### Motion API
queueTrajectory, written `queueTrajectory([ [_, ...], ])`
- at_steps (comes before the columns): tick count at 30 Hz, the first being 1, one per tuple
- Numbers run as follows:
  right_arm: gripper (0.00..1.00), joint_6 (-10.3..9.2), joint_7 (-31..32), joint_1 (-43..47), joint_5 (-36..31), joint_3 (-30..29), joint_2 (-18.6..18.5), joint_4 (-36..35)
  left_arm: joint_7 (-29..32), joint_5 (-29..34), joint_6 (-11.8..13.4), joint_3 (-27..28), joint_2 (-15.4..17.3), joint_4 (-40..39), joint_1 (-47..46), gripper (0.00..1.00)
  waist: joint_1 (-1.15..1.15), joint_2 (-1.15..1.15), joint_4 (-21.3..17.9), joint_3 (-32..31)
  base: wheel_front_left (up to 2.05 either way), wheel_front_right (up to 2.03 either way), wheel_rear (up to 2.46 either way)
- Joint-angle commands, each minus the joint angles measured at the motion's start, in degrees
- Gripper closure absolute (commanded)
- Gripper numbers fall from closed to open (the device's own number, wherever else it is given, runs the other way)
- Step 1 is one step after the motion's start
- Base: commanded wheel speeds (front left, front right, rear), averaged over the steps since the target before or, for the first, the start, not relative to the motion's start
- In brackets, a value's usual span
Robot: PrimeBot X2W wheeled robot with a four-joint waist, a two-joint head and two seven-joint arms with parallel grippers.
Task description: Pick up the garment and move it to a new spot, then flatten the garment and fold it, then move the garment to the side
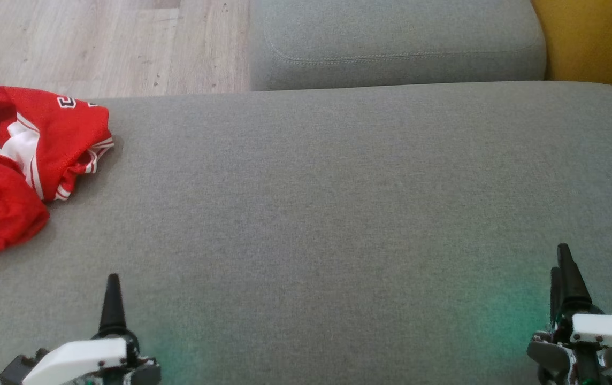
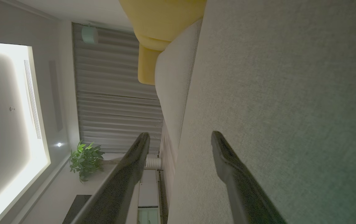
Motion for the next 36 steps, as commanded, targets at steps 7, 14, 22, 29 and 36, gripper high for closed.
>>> queueTrajectory([
  [7,0.0,-0.01,-1.32,-1.2,-7.28,1.07,-0.29,-4.39,-1.4,5.95,0.57,-1.03,0.21,-3.57,-1.73,0.0,0.0,0.0,0.17,0.03,0.0,0.0,0.0],
  [14,0.0,-0.01,-2.5,-0.69,-13.91,2.02,-0.32,-6.23,-2.59,12.54,1.06,-1.91,0.23,-4.42,-1.46,0.0,0.0,0.0,0.45,0.06,0.0,0.0,0.0],
  [22,0.0,-0.02,-4.01,-0.04,-21.5,3.63,-0.36,-7.32,-4.11,20.16,1.55,-2.67,0.25,-5.18,-0.81,0.0,0.0,0.0,0.67,0.08,0.0,0.0,0.0],
  [29,0.0,-0.02,-5.19,0.39,-27.38,4.59,-0.38,-7.66,-5.3,26.05,1.77,-3.45,0.26,-5.16,-0.33,0.0,0.0,0.0,0.83,0.08,0.0,0.0,0.0],
  [36,0.0,-0.02,-6.37,0.7,-33.5,5.39,-0.41,-7.57,-6.49,31.09,2.27,-4.61,0.28,-5.11,-0.15,0.0,0.0,0.0,1.12,0.11,0.0,0.0,0.0],
])
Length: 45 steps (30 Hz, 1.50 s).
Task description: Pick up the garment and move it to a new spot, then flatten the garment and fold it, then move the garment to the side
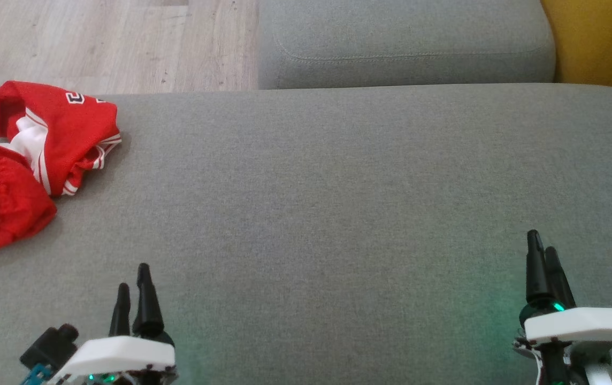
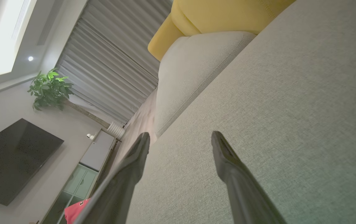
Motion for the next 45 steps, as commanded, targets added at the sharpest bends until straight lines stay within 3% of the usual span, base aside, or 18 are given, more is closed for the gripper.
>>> queueTrajectory([
  [1,0.0,-0.02,-0.93,-0.76,-2.77,1.1,-0.41,-2.2,-0.93,2.49,0.26,0.01,0.27,-2.01,-1.43,0.0,0.0,0.0,0.07,0.01,0.0,0.0,0.0],
  [45,0.0,-0.04,-8.17,-0.22,-36.38,4.69,-0.58,1.89,-8.23,31.48,3.1,-5.45,0.54,2.73,-1.03,0.0,0.0,0.0,1.27,0.1,0.0,0.0,0.0],
])
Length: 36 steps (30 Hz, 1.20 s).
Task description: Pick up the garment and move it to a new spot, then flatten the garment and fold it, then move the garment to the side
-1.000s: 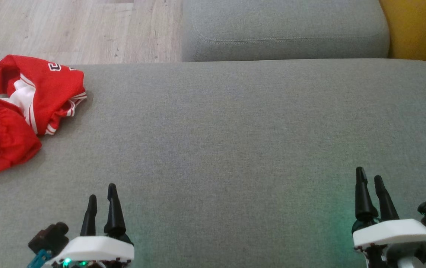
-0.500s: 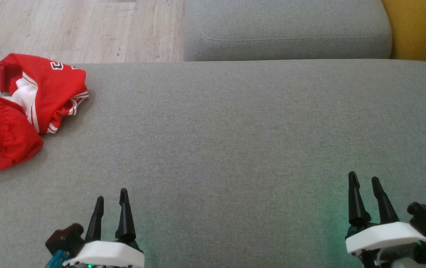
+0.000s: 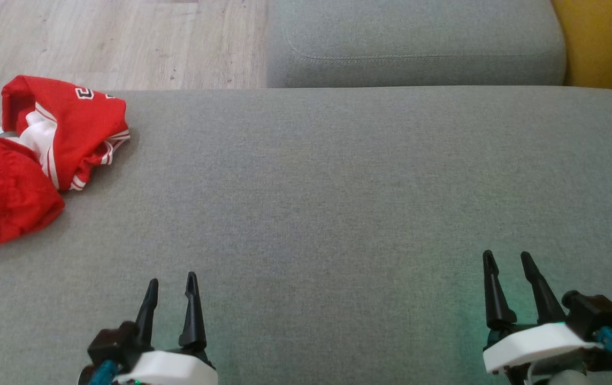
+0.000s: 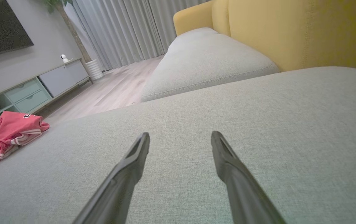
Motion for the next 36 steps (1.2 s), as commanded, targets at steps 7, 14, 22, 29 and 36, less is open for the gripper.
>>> queueTrajectory([
  [7,0.0,-0.04,-1.92,-1.15,-5.84,1.93,-0.55,-1.79,-1.84,4.78,1.09,0.66,0.38,-1.5,-0.88,0.0,0.0,0.0,0.2,0.05,0.0,0.0,0.0],
  [14,0.0,-0.04,-3.1,-1.12,-11.01,2.45,-0.57,-2.26,-3.03,8.79,1.78,0.17,0.49,-1.7,-0.65,0.0,0.0,0.0,0.44,0.06,0.0,0.0,0.0],
  [22,0.0,-0.04,-4.45,-0.93,-16.46,3.0,-0.61,-3.31,-4.39,12.48,2.72,0.02,0.5,-1.56,-0.31,0.0,0.0,0.0,0.6,0.04,0.0,0.0,0.0],
  [29,0.0,-0.04,-4.61,-0.89,-16.94,2.87,-0.61,-3.82,-4.56,11.74,3.11,0.45,0.57,-1.24,-0.36,0.0,0.0,0.0,0.51,0.16,0.0,0.0,0.0],
  [36,0.0,-0.04,-4.61,-0.82,-16.78,2.74,-0.61,-3.82,-4.56,11.16,3.37,0.55,0.78,-1.06,-0.42,0.0,0.0,0.0,0.42,0.04,0.0,0.0,0.0],
])
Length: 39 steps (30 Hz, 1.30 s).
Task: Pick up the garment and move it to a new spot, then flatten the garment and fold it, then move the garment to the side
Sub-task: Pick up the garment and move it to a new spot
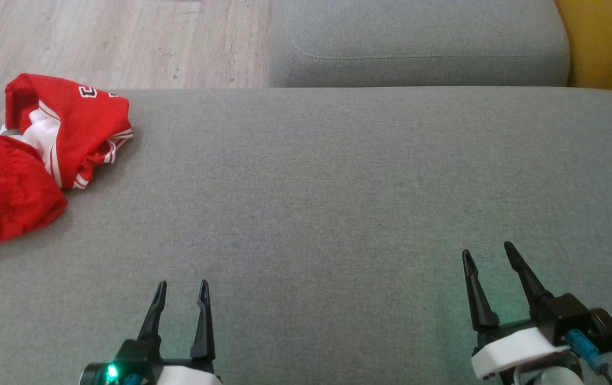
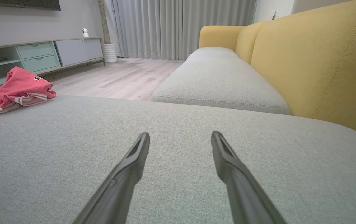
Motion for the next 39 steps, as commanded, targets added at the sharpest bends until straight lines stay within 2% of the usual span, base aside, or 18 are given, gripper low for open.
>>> queueTrajectory([
  [1,0.0,-0.04,-0.78,-0.81,-0.07,1.21,-0.56,-2.0,-0.71,-0.5,0.52,2.02,0.5,-1.45,-1.63,0.0,0.0,0.0,-0.01,-0.05,0.0,0.0,0.0],
  [7,0.0,-0.04,-0.78,-0.62,-0.25,0.8,-0.56,-2.19,-0.71,-0.61,0.68,1.66,0.57,-1.42,-1.87,0.0,0.0,0.0,0.47,0.06,0.0,0.0,0.0],
  [14,0.0,-0.04,-0.78,-0.73,-0.47,0.09,-0.56,-3.05,-0.71,-0.47,1.1,1.57,0.79,-1.95,-2.56,0.0,0.0,0.0,4.21,0.63,0.0,0.0,0.0],
  [27,0.0,-0.04,-0.78,-0.86,0.79,2.01,-0.56,-2.53,-0.35,-0.26,1.83,1.61,2.54,-3.02,-2.43,0.0,0.0,0.0,18.93,-0.14,0.0,0.0,0.0],
  [33,0.0,-0.04,-0.78,-0.84,1.7,3.51,-0.56,-2.24,-0.02,-0.66,2.16,1.72,3.06,-3.95,-1.69,0.0,0.0,0.0,22.69,-0.67,0.0,0.0,0.0],
  [39,0.0,-0.04,-0.78,-0.9,0.96,4.28,-0.56,-2.4,-0.13,-1.02,3.08,2.79,3.93,-5.79,-1.08,0.0,0.0,0.0,23.7,-0.76,0.0,0.0,0.0],
])
